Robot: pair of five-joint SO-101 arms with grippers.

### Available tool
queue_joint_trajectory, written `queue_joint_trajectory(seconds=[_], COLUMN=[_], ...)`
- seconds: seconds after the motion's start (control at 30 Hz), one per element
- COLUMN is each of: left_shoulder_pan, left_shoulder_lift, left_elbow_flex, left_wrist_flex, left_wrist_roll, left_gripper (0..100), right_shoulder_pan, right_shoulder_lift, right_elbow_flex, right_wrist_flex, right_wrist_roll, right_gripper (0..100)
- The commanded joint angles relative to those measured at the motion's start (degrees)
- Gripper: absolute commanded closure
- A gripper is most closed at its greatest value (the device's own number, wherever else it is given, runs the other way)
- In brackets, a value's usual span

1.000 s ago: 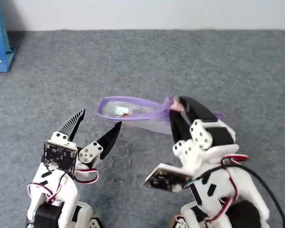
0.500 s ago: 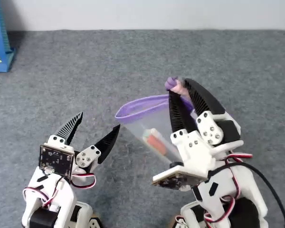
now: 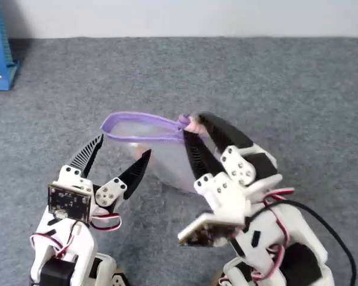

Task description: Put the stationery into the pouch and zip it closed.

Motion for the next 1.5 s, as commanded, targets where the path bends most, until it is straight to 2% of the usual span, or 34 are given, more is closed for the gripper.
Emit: queue_joint_trajectory(seconds=[0.0, 0.4, 0.6, 0.83, 0.9, 1.13, 1.23, 1.33, 1.47], left_shoulder_pan=[0.44, -0.18, -6.59, -7.03, -6.51, 2.46, 2.99, 3.08, 2.55], left_shoulder_lift=[-0.79, -0.79, -0.79, -0.7, -0.7, -0.7, -0.7, -0.7, -0.88], left_elbow_flex=[-0.13, 1.89, 2.86, 2.95, 2.95, 2.95, 2.95, 2.77, -0.04], left_wrist_flex=[-3.43, -6.68, -10.02, -13.01, -13.1, -10.55, -10.55, -9.32, -3.43], left_wrist_roll=[0.53, -1.23, -1.41, -1.14, -1.14, -1.14, -1.14, -1.05, -1.05], left_gripper=[68, 68, 71, 71, 71, 71, 71, 71, 71], right_shoulder_pan=[-2.68, -4.18, -2.15, -2.07, -2.59, -9.54, -9.71, -9.71, -9.71], right_shoulder_lift=[2.07, 2.07, 1.71, 1.63, 1.63, 2.24, 2.24, 2.51, 2.59], right_elbow_flex=[-1.14, -3.16, -8.62, -8.97, -8.97, -8.62, -8.62, -7.38, -2.99], right_wrist_flex=[1.63, 1.54, 1.45, 1.45, 1.8, 5.76, 7.52, 8.31, 7.6], right_wrist_roll=[-4.13, -3.08, -0.7, -0.88, -1.05, -2.64, -6.33, -6.42, -6.42], right_gripper=[99.1, 99.1, 99.1, 99.1, 99.1, 99.1, 99.1, 99.1, 99.1])
